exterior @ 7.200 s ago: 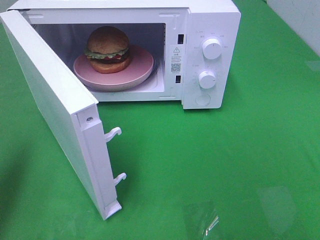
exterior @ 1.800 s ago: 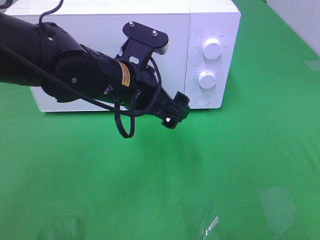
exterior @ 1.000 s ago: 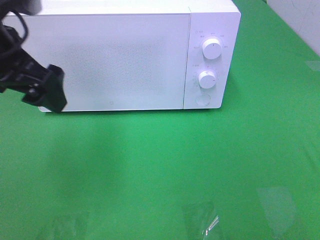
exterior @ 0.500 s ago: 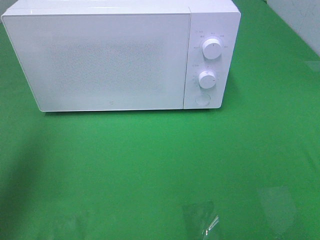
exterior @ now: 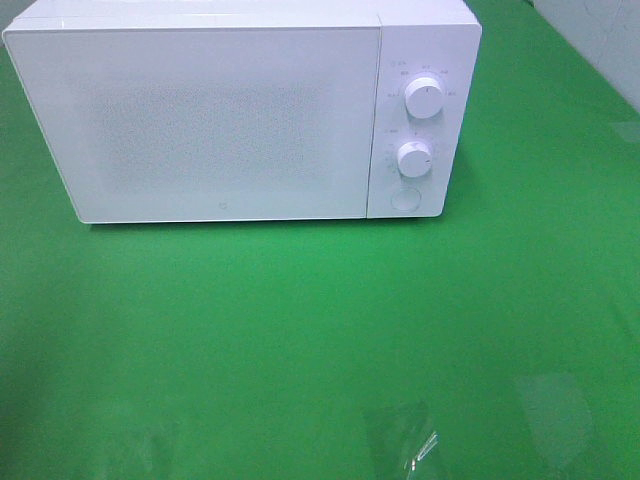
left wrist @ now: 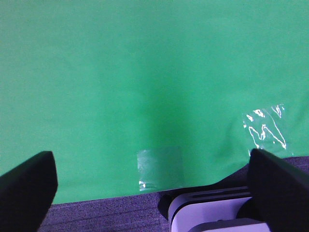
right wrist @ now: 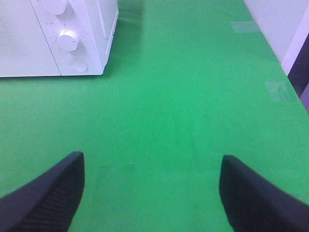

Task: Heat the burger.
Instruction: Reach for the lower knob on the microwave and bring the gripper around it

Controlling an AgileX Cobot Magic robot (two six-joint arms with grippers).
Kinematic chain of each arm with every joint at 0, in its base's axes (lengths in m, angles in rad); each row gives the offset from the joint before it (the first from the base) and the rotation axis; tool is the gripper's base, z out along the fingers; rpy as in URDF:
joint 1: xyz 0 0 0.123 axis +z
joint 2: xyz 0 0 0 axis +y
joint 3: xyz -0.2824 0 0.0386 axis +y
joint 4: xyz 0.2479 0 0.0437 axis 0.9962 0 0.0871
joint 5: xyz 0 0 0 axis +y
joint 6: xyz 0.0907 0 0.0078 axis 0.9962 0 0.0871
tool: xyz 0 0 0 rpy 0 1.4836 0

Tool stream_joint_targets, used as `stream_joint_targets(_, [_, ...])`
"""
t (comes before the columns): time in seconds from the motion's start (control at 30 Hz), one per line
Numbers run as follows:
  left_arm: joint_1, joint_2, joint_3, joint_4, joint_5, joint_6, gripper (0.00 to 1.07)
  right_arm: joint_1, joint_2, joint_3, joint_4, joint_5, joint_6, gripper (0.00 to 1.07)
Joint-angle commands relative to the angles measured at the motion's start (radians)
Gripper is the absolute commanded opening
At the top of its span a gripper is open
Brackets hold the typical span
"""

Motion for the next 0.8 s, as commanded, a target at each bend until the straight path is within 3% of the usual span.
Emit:
stream_joint_targets(0.03, [0.001, -0.139, 0.078, 0.002, -0.027, 0.005, 1.02, -0.004, -0.022, 0.002, -0.003, -0.014, -0.003, 0.76])
stream_joint_targets(0.27, [0.001, -0.342, 0.122, 0.003, -0.052, 0.005, 1.02, -0.004, -0.022, 0.002, -0.003, -0.014, -0.003, 0.76])
stream_joint_targets(0.8, [0.001, -0.513, 0.146, -0.006, -0.019, -0.006, 1.02, -0.004, -0.022, 0.002, -0.003, -0.014, -0.003, 0.76])
